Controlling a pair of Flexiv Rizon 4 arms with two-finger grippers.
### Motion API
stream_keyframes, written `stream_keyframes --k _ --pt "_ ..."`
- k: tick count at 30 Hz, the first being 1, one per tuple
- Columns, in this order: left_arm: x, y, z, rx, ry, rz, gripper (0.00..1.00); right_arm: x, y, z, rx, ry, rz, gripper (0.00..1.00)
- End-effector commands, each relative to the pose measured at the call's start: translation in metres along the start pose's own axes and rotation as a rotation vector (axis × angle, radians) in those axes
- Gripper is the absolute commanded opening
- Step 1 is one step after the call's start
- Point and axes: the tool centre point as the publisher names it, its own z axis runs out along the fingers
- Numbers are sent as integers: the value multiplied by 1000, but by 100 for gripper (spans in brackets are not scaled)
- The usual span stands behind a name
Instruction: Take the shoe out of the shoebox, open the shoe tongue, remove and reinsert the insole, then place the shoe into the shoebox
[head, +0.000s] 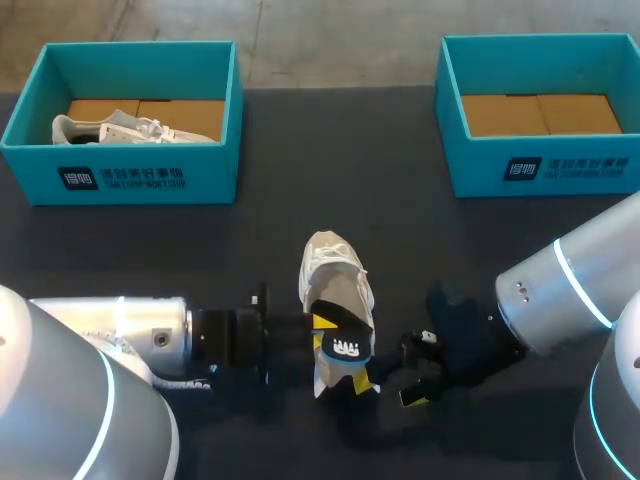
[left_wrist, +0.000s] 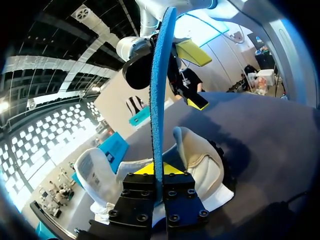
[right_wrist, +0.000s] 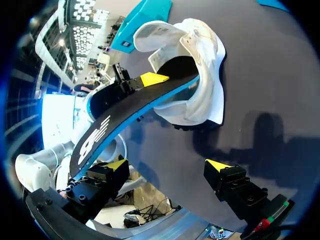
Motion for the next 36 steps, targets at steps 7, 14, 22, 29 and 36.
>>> stream_keyframes --k 7,14,22,29,36 --pt "0 -5 -1 -2 13 1 22 1 -2 1 -4 -4 1 100" --pt "1 -13 0 4 21 5 24 1 -2 1 -4 -4 1 100" --pt "2 -21 0 7 34 6 27 1 -2 1 -4 -4 1 100" --pt "1 -30 0 19 34 17 27 1 -2 1 -4 -4 1 100" --pt "-1 -35 2 25 40 20 26 1 -2 1 -4 -4 1 100"
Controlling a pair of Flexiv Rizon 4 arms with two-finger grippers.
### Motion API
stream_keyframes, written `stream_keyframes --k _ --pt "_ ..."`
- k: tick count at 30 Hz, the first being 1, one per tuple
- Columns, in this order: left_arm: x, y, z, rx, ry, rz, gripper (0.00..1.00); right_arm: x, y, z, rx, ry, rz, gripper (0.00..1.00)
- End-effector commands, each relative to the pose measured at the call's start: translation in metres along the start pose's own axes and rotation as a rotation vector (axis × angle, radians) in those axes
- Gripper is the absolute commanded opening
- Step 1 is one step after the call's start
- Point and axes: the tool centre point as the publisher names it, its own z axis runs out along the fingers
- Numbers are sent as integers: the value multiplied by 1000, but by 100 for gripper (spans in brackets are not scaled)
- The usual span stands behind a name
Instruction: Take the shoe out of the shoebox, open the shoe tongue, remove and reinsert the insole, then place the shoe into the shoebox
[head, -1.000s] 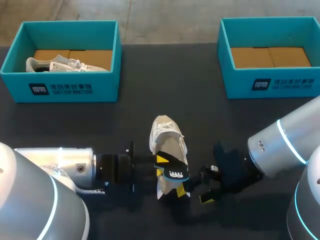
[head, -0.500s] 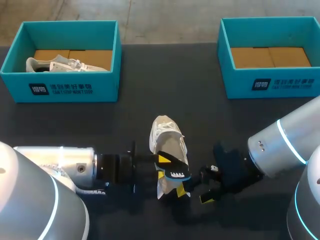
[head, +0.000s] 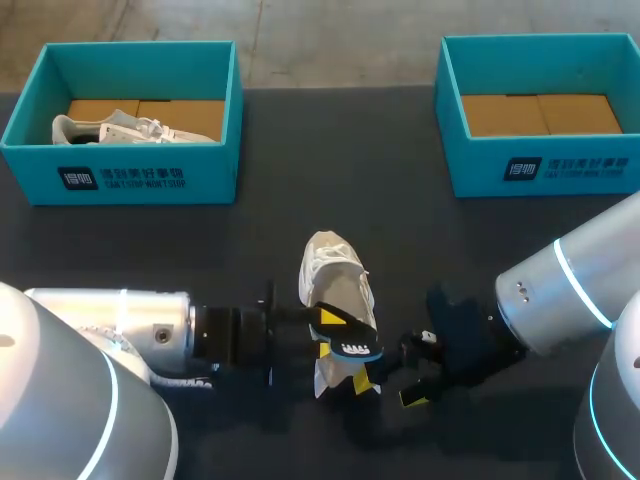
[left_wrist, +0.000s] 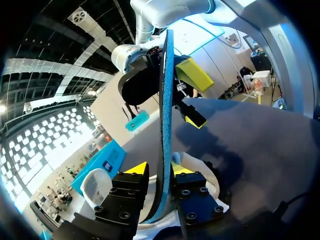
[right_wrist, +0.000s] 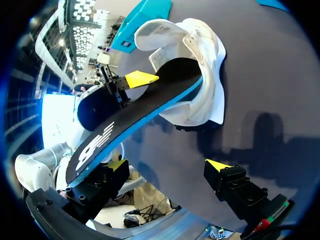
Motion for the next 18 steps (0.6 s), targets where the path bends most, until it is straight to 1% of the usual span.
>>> stream_keyframes --k 1,3,7,11,12,13,14,18 --pt "-2 -4 0 -4 6 0 26 1 -2 1 -4 -4 1 100" --pt "-2 -5 1 -3 8 2 25 1 -2 1 -4 -4 1 100" --pt "-4 -7 3 2 13 5 22 1 -2 1 -4 -4 1 100" --pt "-4 -10 4 10 25 8 22 1 -2 1 -4 -4 1 100" --pt "-3 -11 5 17 32 12 20 1 -2 1 -4 -4 1 100" --pt "-3 -11 5 18 35 13 14 1 -2 1 -4 -4 1 100" --pt "-2 -11 5 23 40 17 0 1 -2 1 -4 -4 1 100" --pt "0 -8 4 32 51 22 0 1 -2 1 -4 -4 1 100"
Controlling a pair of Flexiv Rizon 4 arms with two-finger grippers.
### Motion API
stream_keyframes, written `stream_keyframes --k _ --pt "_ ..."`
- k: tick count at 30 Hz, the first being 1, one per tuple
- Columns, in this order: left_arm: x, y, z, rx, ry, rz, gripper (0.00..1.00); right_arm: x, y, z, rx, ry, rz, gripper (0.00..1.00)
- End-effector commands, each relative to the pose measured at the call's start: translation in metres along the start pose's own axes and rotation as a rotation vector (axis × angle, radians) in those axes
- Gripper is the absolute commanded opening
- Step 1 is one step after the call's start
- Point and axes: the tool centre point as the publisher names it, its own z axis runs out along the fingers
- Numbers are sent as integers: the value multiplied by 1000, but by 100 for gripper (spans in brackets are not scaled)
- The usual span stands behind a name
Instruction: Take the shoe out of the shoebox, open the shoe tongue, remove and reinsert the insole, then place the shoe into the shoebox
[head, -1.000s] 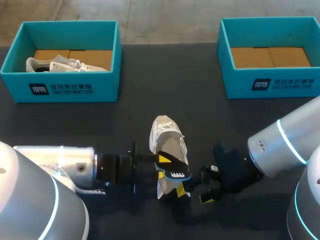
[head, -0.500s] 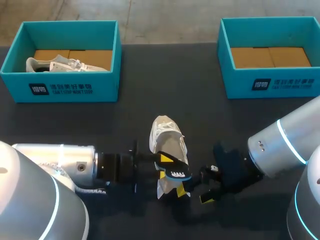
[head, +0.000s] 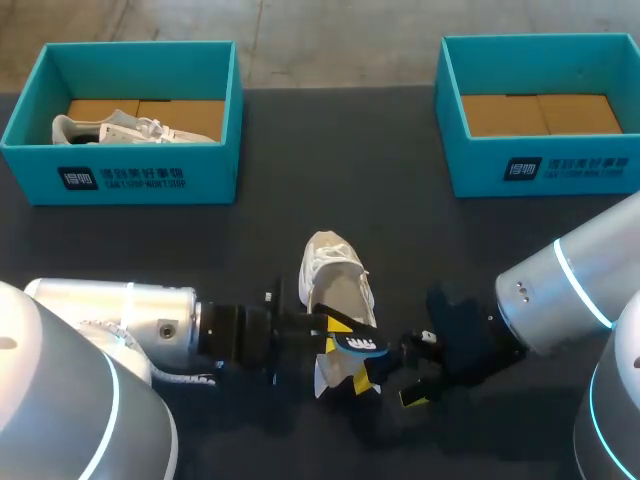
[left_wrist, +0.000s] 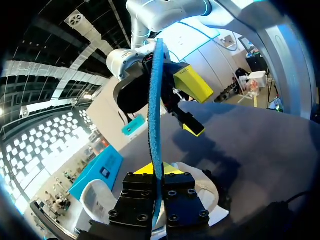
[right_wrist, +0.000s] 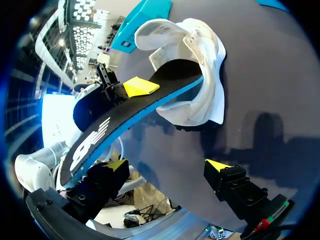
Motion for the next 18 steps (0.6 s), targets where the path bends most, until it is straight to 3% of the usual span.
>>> stream_keyframes --k 1,18 --pt "-1 5 -2 4 13 -1 0 1 -2 1 -4 -4 1 100" --pt "0 18 0 26 6 10 0 1 -2 1 -4 -4 1 100"
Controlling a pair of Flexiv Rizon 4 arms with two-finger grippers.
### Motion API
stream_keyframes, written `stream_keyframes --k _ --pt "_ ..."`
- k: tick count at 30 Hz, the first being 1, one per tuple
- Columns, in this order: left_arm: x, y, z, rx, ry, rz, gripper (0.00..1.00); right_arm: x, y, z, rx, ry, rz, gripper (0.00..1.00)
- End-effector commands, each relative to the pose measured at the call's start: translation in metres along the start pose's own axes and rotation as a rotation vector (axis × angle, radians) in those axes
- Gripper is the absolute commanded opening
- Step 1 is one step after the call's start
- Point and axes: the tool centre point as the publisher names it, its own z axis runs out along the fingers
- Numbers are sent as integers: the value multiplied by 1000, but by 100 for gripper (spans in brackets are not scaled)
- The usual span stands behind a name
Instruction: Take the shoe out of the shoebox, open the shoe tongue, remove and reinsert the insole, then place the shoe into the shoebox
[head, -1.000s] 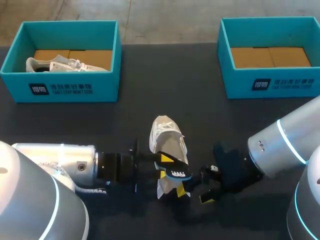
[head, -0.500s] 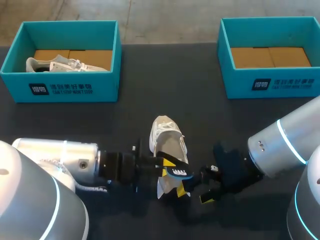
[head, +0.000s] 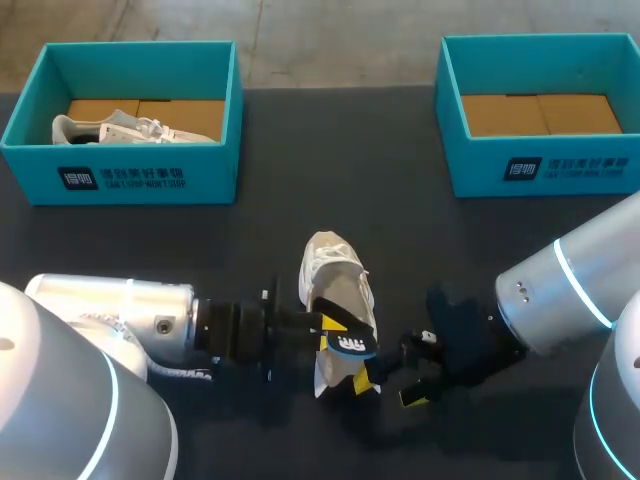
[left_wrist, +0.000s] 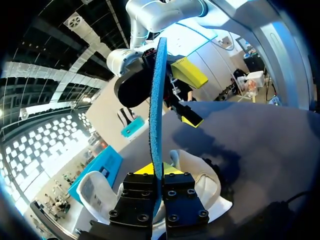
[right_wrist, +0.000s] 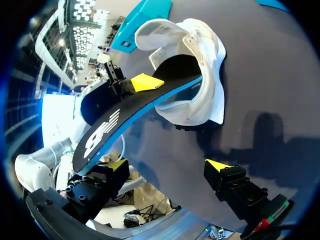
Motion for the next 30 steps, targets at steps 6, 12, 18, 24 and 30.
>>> stream_keyframes --k 6,12,18,24,30 --pt "0 8 5 -18 -6 5 0 1 -2 1 -4 -4 1 100" --pt "-4 15 7 -40 -15 8 0 1 -2 1 -4 -4 1 100" --pt "-6 21 8 -58 -24 6 0 1 -2 1 -4 -4 1 100" --pt "-5 27 7 -74 -26 -3 0 1 -2 1 -4 -4 1 100" --pt "-4 28 5 -76 -27 -5 0 1 -2 1 -4 -4 1 100"
